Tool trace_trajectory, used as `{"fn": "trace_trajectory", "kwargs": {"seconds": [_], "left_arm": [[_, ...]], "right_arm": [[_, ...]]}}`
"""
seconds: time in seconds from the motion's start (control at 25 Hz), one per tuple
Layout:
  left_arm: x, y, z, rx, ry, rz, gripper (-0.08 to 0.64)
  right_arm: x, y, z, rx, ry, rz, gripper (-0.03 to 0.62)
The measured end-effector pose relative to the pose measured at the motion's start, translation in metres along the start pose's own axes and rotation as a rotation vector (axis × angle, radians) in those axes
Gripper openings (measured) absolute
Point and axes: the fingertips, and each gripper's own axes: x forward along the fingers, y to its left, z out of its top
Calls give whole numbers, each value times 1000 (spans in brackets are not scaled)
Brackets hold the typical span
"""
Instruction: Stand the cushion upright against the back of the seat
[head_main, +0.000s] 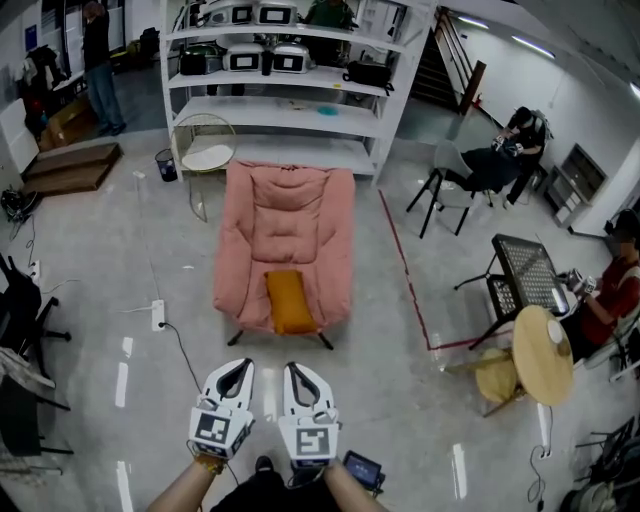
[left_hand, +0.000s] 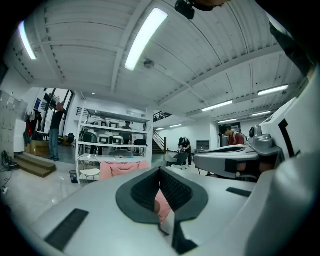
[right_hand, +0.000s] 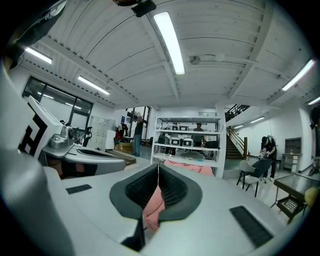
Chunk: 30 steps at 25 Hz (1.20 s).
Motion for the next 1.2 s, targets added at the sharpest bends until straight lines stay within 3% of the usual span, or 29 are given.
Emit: {"fn": "trace_trajectory", "kwargs": {"seconds": [0.24, 0.68, 0.92, 1.2], "left_arm": [[62, -5, -1, 49, 43, 28, 14], [133, -3, -16, 66, 131, 98, 14], [160, 33, -25, 47, 224, 95, 14], [196, 101, -38, 1, 161, 20, 14]], "right_arm": [[36, -45, -11, -49, 6, 44, 15], [86, -107, -45, 55, 51, 118, 15], [134, -110, -60, 46, 113, 127, 15], [204, -93, -52, 12, 169, 107, 15]]}}
